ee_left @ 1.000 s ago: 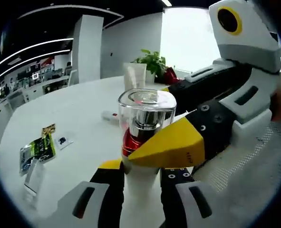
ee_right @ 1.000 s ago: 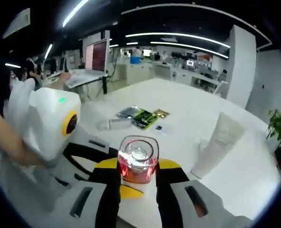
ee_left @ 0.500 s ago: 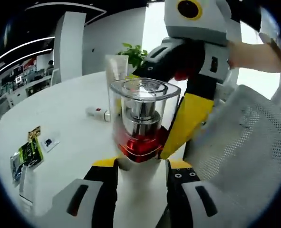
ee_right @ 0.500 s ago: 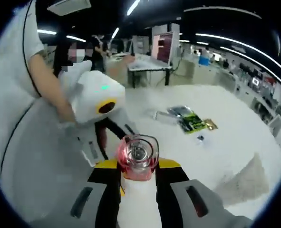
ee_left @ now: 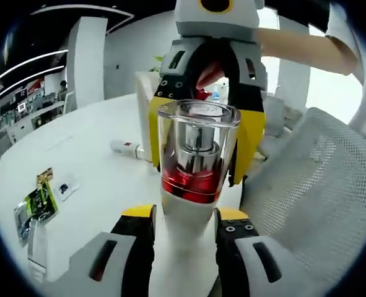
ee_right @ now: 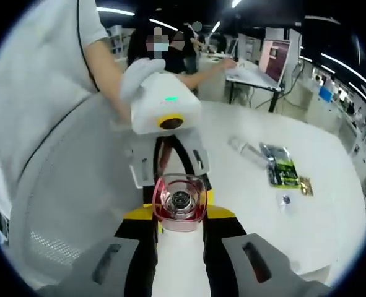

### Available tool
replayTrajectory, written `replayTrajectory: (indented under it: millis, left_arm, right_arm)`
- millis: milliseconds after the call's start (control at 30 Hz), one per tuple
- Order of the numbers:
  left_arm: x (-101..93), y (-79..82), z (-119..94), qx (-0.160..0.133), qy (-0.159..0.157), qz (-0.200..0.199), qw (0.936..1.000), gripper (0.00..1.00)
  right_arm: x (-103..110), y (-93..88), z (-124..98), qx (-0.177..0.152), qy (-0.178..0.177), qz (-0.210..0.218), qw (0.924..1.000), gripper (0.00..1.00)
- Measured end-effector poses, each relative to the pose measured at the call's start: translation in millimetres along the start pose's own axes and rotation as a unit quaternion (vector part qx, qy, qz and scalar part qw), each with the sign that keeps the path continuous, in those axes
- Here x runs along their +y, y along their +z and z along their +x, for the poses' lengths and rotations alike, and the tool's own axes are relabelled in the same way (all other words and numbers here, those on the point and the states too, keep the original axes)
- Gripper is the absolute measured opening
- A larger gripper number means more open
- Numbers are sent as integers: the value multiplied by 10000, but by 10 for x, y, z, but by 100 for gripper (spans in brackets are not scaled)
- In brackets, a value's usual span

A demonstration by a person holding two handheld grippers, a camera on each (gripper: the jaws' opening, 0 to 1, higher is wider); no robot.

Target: Arrange the skincare products in the storage area until every visible bottle or jar stands upright without overlapping.

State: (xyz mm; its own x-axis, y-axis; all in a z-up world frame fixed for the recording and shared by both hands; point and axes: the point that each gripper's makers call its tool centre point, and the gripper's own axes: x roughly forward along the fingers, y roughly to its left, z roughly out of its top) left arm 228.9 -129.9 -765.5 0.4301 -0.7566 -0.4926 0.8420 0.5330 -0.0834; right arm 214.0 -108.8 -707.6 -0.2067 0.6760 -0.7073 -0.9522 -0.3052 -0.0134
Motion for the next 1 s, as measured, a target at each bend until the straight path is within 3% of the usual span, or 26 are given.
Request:
replayTrajectory:
  millis: [33,133,267,333,367,400,433,500,600,700,767,800,867,933,1000]
  left_arm:
    - [-14,-5,3,11,-38,-10,10000,24]
    - [-22,0,19,-19,-52,-23,10000,24]
    - [17,25,28,-74,147,-26,9999,25]
    - [79,44,20,-124,397,-232,9989,26]
    - [90,55,21,-145,456,-292,9984,26]
    - [103,52,18,-130,495,-309,9982,26]
    - [116,55,17,-129,582,-286,9978,26]
    - [111,64,20,-119,659,-231,9975,26]
    - [126,64,32,-120,757,-149,9969,26]
    - [72,95,57,-92,843,63,9964,26]
    - [79,100,51,-104,874,75,9961,26]
    - [82,100,51,-108,886,99,9960,26]
    - [94,84,48,-57,902,143,9958,26]
    - [104,23,46,143,935,487,9943,26]
    - [94,43,44,115,951,408,9946,26]
  right_arm:
    - [-6,2,1,-19,17,24,10000,27]
    - [-7,-40,-11,158,-125,456,9988,27]
    - [-103,-142,-26,299,-931,1280,9869,28]
    - [-208,-94,-38,-113,-1754,2001,9639,31]
    - [-263,-12,-38,-668,-2073,2438,9450,33]
    - [-272,6,-63,-873,-2300,2721,9303,34]
    - [-269,-70,-107,-869,-2741,3260,9006,35]
    - [-217,-156,-103,-681,-3146,3570,8769,36]
    - [-147,-165,-82,-486,-3462,3728,8596,42]
    - [-151,-123,-82,-583,-3969,3930,8274,40]
    - [-198,-175,-153,-391,-4425,3799,8114,33]
    - [-193,-170,-119,-335,-4385,3750,8161,30]
    - [-186,-141,-85,-397,-4372,3818,8133,32]
    - [-200,-151,-52,-418,-4341,3898,8111,35]
    - [-207,-160,-26,-357,-4390,3860,8106,35]
